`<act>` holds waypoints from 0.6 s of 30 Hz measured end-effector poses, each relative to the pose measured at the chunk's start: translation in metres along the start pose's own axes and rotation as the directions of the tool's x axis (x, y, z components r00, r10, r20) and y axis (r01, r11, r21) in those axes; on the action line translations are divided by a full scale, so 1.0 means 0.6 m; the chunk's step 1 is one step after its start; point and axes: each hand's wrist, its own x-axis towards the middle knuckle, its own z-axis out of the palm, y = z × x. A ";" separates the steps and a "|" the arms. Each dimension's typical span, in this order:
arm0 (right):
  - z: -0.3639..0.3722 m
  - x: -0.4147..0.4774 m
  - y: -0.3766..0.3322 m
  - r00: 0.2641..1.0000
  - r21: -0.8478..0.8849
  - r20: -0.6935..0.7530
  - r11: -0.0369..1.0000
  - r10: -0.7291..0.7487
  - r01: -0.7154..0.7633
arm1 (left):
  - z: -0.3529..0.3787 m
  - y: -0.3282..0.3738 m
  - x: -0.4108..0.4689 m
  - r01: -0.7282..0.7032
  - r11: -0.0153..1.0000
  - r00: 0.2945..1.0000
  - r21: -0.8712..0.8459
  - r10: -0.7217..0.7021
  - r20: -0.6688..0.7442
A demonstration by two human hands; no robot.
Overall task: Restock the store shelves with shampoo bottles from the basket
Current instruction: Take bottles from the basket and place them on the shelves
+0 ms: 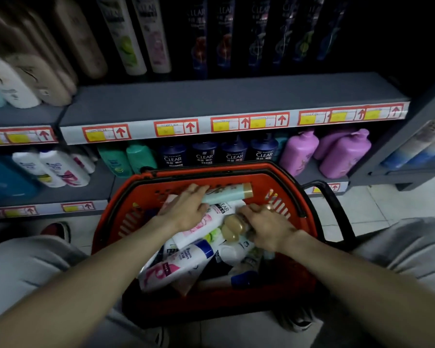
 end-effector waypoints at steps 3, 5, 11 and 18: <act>0.011 0.007 0.004 1.000 0.026 0.005 0.999 0.023 -0.024 | 0.018 0.000 0.013 -0.010 0.987 1.000 0.159 0.010 0.000; 0.014 0.012 0.008 0.999 0.056 0.039 0.998 0.019 -0.021 | 0.021 0.005 0.022 -0.032 0.971 0.999 0.238 0.026 0.026; 0.013 0.023 0.010 0.996 0.027 0.084 0.999 -0.023 0.021 | 0.022 0.022 0.027 -0.030 0.976 0.998 0.215 0.018 0.059; 0.011 0.015 0.018 0.991 0.215 -0.011 0.968 -0.132 0.131 | 0.010 0.047 0.020 0.118 0.979 0.990 -0.164 -0.103 0.096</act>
